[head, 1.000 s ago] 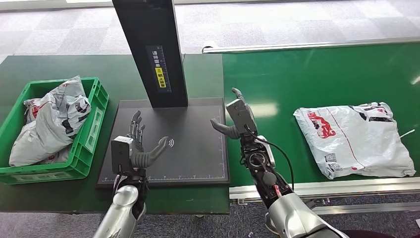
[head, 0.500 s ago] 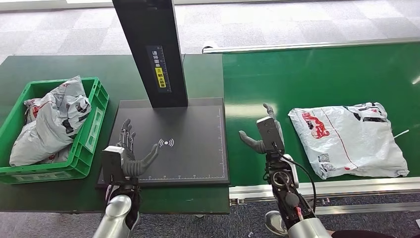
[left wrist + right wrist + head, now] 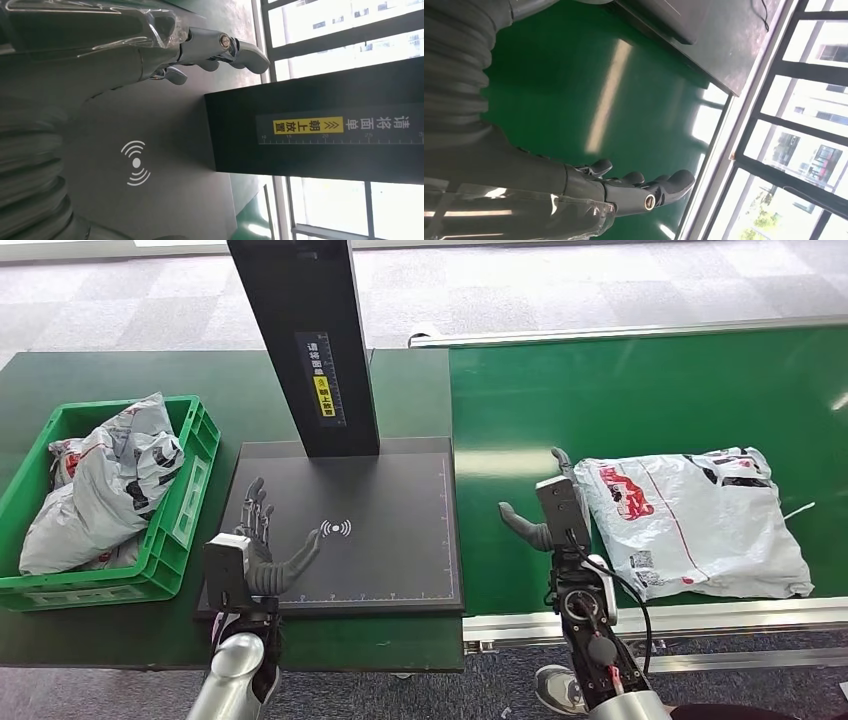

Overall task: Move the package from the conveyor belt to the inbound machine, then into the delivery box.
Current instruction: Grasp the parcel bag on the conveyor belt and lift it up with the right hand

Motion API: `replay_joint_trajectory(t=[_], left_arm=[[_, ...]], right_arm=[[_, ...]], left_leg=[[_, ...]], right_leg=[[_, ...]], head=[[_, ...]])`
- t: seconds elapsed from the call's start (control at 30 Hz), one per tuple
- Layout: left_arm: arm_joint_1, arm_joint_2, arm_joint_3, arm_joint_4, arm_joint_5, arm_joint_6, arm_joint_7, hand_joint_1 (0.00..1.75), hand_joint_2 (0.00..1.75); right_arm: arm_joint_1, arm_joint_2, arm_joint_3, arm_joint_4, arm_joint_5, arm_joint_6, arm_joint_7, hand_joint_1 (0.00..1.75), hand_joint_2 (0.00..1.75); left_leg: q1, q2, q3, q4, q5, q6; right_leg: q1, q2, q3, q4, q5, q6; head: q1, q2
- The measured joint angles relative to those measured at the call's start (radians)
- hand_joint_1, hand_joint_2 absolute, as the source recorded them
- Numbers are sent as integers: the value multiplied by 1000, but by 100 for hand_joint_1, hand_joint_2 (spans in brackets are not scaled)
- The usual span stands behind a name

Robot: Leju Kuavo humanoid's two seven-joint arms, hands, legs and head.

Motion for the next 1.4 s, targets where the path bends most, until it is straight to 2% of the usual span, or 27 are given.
replay_joint_trajectory(t=[0.1,0.2,0.3,0.4,0.5,0.57,0.63,0.73,1.07,1.17,1.4], left_arm=[[0,-2,1,-5,-4,-3,7,0,175],[0,-4,2,-16,-10,-7,19,0,175],[0,-4,4,-25,-14,-11,24,0,175],[1,-5,6,-29,-17,-11,25,0,175],[2,-6,9,-32,-20,-12,25,0,175],[1,-6,9,-32,-22,-13,25,0,175],[1,-6,11,-32,-23,-14,25,0,175],[1,-6,12,-32,-23,-14,25,0,175],[0,-6,16,-32,-23,-16,25,0,175],[-1,-6,19,-32,-23,-24,25,0,175],[-9,-8,24,-26,-38,-39,27,0,175]], right_arm=[[6,-4,-16,-8,98,-86,27,0,175],[7,-16,-35,-8,308,-219,95,0,175],[7,-28,-57,-5,515,-279,180,0,175],[7,-33,-81,3,674,-286,248,0,175],[6,-38,-101,16,854,-269,351,0,175],[3,-45,-108,30,968,-228,411,0,175],[-1,-51,-115,48,1033,-163,434,0,175],[-6,-56,-123,71,1059,-96,436,0,175],[-14,-58,-132,103,1064,-63,436,0,175],[-17,-58,-135,109,1064,27,436,0,175],[-20,-60,-143,145,1054,307,451,0,175]], left_leg=[[0,0,0,0,0,0],[0,0,0,0,0,0],[0,0,0,0,0,0],[0,0,0,0,0,0],[0,0,0,0,0,0],[0,0,0,0,0,0],[0,0,0,0,0,0],[0,0,0,0,0,0],[0,0,0,0,0,0],[0,0,0,0,0,0],[0,0,0,0,0,0]], right_leg=[[0,0,0,0,0,0],[0,0,0,0,0,0],[0,0,0,0,0,0],[0,0,0,0,0,0],[0,0,0,0,0,0],[0,0,0,0,0,0],[0,0,0,0,0,0],[0,0,0,0,0,0],[0,0,0,0,0,0],[0,0,0,0,0,0],[0,0,0,0,0,0]], head=[[0,0],[0,0],[0,0],[0,0],[0,0],[0,0],[0,0],[0,0],[0,0],[0,0],[0,0]])
